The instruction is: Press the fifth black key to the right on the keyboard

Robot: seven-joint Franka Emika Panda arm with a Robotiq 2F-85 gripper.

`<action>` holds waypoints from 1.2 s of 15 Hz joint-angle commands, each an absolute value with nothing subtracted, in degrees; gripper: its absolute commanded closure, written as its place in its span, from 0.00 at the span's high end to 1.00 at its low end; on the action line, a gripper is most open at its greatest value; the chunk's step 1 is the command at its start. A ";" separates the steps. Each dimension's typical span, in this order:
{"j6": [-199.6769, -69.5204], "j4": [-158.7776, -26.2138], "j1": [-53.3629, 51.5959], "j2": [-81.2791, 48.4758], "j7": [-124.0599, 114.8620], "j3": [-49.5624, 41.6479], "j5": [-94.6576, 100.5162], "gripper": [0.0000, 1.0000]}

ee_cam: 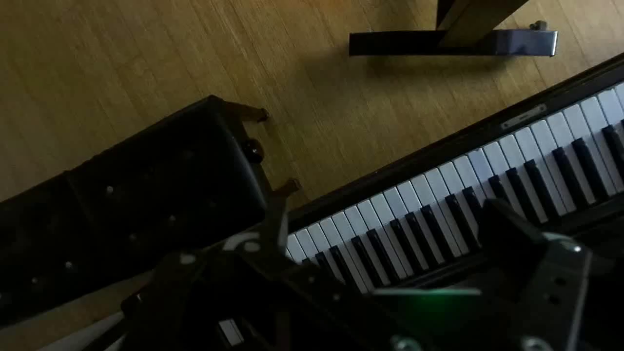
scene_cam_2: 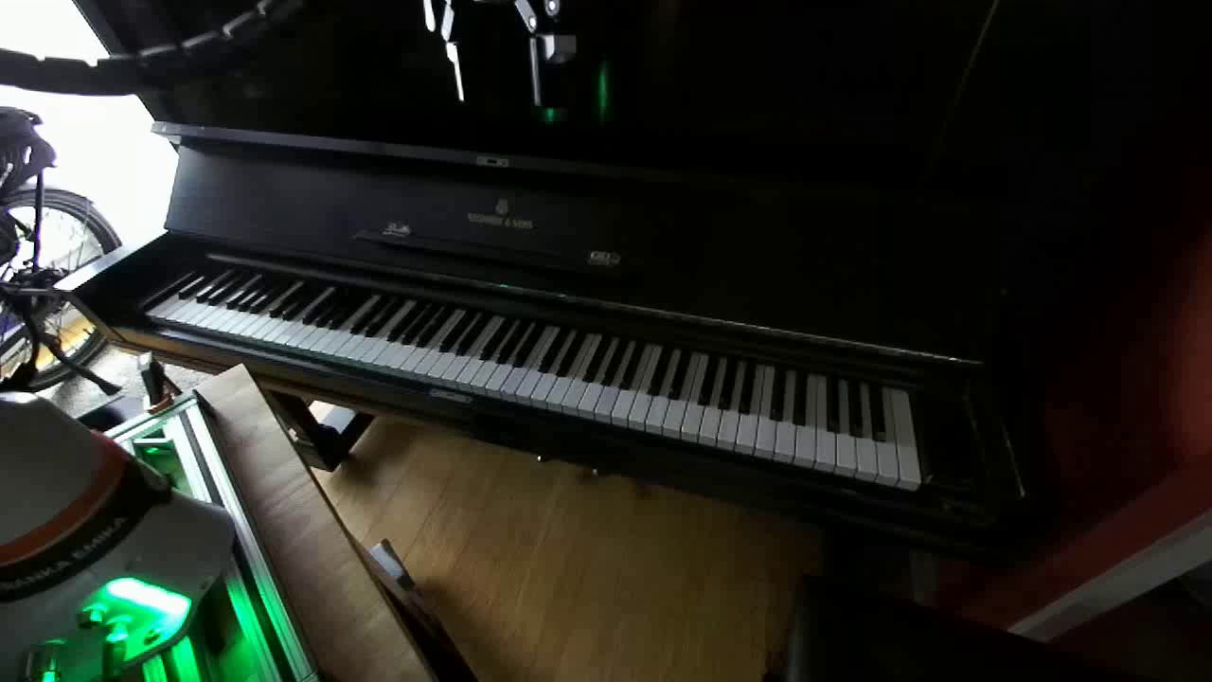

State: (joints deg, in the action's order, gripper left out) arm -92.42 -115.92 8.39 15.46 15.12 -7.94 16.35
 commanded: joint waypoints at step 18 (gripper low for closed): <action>-125.11 -114.62 14.24 -11.57 36.76 -11.69 1.41 1.00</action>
State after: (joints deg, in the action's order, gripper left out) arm -121.47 -115.84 11.75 -6.92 31.21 -12.05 7.19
